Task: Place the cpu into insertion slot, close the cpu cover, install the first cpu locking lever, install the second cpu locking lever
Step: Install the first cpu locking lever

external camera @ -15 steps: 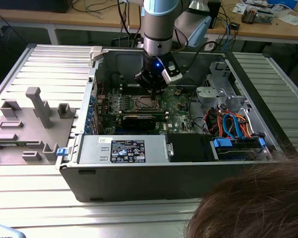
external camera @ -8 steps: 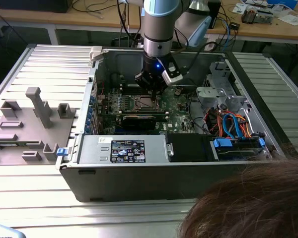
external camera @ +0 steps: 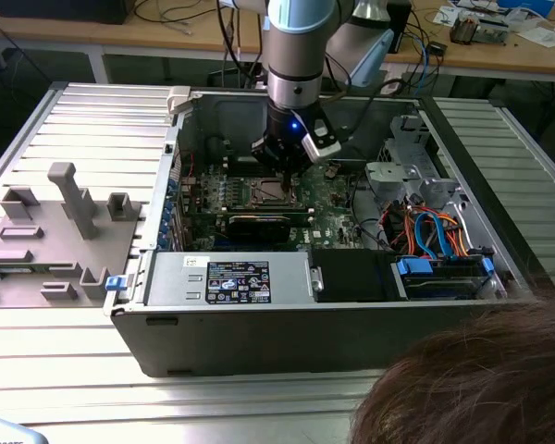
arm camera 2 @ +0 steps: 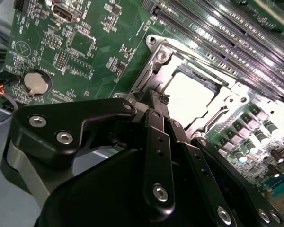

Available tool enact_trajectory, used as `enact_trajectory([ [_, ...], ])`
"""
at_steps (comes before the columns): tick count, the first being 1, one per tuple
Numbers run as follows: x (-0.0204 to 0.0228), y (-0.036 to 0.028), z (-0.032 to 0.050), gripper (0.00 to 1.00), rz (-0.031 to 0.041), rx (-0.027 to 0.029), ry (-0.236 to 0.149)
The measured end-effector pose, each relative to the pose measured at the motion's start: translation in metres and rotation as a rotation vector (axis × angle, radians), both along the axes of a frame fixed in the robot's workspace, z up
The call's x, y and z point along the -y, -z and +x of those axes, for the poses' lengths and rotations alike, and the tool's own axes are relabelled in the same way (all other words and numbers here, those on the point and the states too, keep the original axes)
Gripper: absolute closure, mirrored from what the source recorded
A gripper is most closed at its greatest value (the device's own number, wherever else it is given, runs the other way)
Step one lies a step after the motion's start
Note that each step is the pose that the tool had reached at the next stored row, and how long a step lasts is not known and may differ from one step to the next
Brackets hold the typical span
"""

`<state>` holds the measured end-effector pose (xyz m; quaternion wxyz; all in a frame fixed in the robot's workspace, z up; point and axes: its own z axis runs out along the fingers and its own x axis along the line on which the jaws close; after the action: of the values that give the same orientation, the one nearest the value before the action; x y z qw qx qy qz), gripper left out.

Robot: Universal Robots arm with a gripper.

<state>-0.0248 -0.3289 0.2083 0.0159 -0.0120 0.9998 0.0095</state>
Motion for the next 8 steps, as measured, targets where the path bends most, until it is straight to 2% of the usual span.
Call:
enact_trajectory([
  [4,0.0039,0.0,0.0,0.89,0.0,0.0,0.0],
  [8,0.0098,0.0,0.0,0.89,0.0002,0.0,0.0],
])
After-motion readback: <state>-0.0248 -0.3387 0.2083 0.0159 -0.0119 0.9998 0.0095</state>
